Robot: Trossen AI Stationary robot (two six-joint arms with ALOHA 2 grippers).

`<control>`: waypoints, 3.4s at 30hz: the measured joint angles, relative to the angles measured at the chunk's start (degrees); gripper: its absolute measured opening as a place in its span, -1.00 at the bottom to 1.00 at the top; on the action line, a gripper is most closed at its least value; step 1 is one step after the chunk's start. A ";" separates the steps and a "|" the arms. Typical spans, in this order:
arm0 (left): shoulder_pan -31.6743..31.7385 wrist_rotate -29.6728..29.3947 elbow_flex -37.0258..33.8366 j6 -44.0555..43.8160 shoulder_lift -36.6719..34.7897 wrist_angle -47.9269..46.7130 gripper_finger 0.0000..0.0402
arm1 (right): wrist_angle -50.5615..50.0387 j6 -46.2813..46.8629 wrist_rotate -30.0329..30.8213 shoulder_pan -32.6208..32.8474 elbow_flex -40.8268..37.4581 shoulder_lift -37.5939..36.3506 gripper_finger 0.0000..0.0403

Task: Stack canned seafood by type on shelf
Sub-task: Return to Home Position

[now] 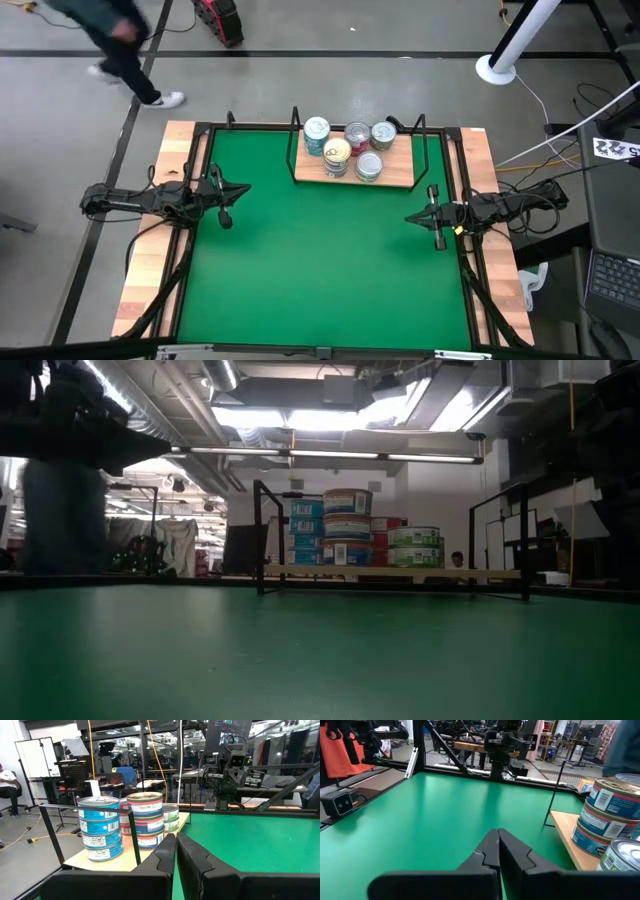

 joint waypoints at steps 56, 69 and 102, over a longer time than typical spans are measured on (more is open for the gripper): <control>0.01 0.02 0.00 -0.04 0.00 0.00 -0.94 | 0.25 1.34 -0.85 -3.88 -0.04 0.50 -0.96; 0.01 0.02 0.00 -0.02 0.00 0.00 -0.94 | 0.25 1.34 -0.49 -6.01 -0.04 0.50 -0.96; 0.00 0.02 0.00 0.00 0.00 0.00 -0.94 | 0.25 1.33 -0.52 -6.01 -0.04 0.50 -0.96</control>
